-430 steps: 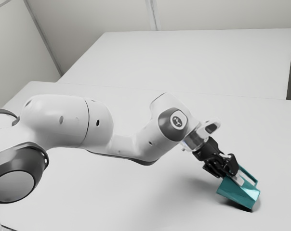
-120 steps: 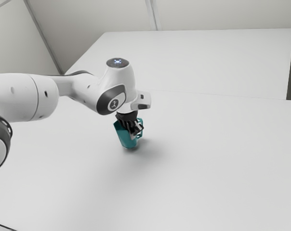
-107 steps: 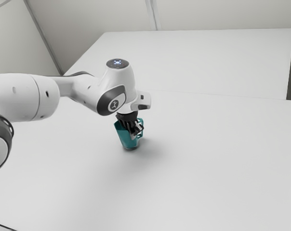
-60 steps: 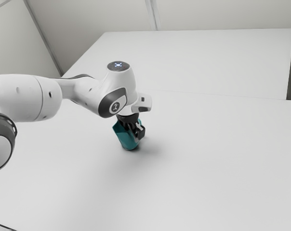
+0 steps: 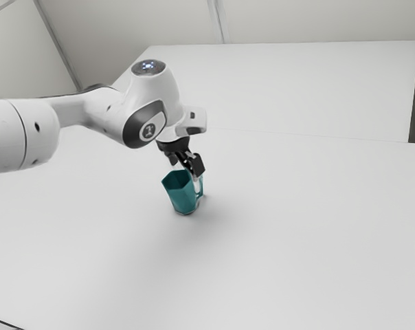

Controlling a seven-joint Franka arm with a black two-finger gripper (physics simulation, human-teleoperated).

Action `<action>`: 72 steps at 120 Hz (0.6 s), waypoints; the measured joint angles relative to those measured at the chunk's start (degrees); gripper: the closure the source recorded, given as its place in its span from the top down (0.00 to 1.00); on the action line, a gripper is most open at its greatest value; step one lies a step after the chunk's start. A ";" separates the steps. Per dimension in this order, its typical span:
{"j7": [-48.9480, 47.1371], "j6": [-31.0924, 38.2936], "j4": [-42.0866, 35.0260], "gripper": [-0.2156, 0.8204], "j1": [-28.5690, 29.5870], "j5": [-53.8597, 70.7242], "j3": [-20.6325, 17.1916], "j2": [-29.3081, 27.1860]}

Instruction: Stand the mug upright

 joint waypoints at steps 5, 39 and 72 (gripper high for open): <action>-0.30 -0.68 0.32 0.76 0.23 0.09 0.05 -0.62; -1.85 -8.38 7.25 0.78 1.48 2.51 1.48 -1.95; -2.89 -19.90 17.39 0.79 1.40 3.89 3.12 -2.30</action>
